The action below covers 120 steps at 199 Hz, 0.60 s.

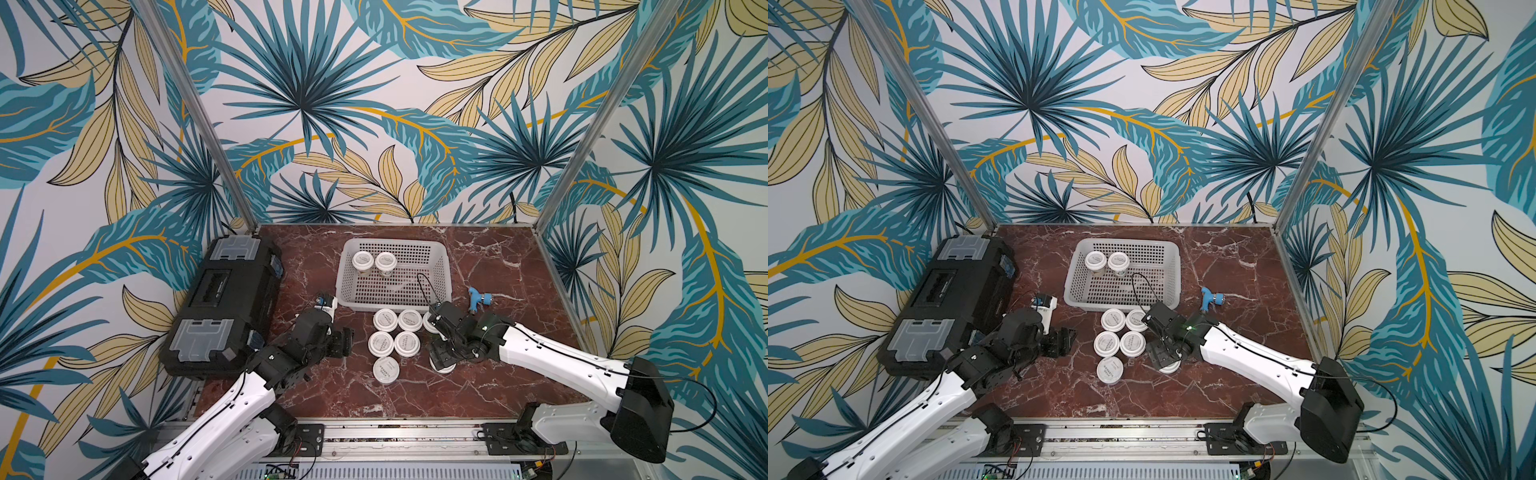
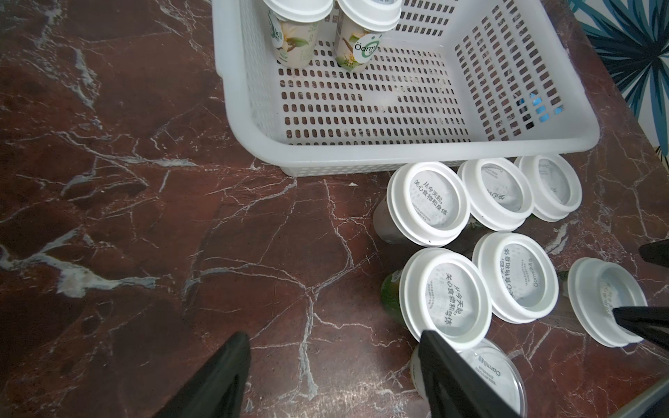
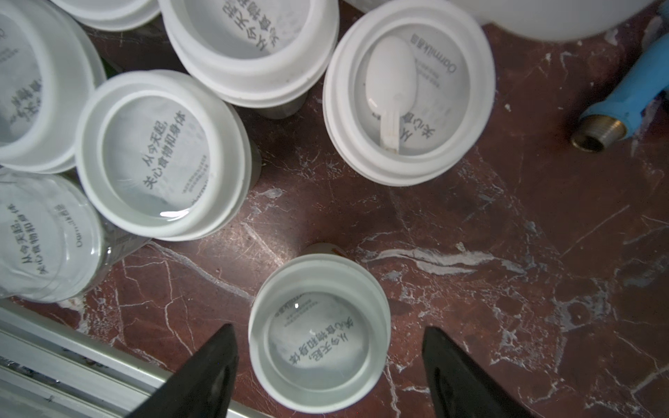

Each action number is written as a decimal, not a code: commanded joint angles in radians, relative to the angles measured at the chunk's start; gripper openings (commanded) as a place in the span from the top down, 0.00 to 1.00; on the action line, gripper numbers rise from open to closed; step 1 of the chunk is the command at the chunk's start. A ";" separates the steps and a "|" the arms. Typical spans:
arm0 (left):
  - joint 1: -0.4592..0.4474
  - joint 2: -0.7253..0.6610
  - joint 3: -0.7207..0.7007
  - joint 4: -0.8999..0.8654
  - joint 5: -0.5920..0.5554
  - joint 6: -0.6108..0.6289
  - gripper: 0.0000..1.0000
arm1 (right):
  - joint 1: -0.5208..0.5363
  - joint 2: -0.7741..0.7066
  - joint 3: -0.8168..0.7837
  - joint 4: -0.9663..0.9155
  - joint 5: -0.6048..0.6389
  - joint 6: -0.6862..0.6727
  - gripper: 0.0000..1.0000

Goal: Put the yogurt in the basket
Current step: Pick up the yogurt from the center of the board.

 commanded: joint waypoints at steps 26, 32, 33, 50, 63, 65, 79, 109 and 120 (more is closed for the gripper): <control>0.007 -0.001 -0.018 0.020 -0.003 0.016 0.22 | 0.006 -0.031 -0.040 -0.050 -0.031 0.018 0.15; 0.007 0.000 -0.017 0.022 -0.005 0.014 0.22 | 0.006 -0.029 -0.039 -0.051 -0.037 0.018 0.15; 0.007 0.001 -0.017 0.023 -0.004 0.014 0.22 | 0.006 -0.028 -0.038 -0.051 -0.038 0.018 0.15; 0.006 -0.001 -0.015 0.027 -0.002 0.011 0.22 | 0.006 -0.020 -0.032 -0.049 -0.048 0.018 0.16; 0.007 -0.001 -0.014 0.025 -0.005 0.012 0.22 | 0.006 -0.015 -0.026 -0.049 -0.055 0.018 0.16; 0.007 0.000 -0.014 0.025 -0.005 0.013 0.22 | 0.006 -0.015 -0.026 -0.049 -0.057 0.018 0.16; 0.007 0.000 -0.014 0.025 -0.006 0.014 0.22 | 0.006 -0.010 -0.023 -0.048 -0.062 0.015 0.16; 0.007 0.002 -0.012 0.027 -0.007 0.016 0.22 | 0.006 0.014 -0.023 -0.049 -0.066 0.011 0.16; 0.007 0.005 -0.010 0.027 -0.008 0.015 0.22 | 0.006 0.024 -0.023 -0.046 -0.062 0.010 0.17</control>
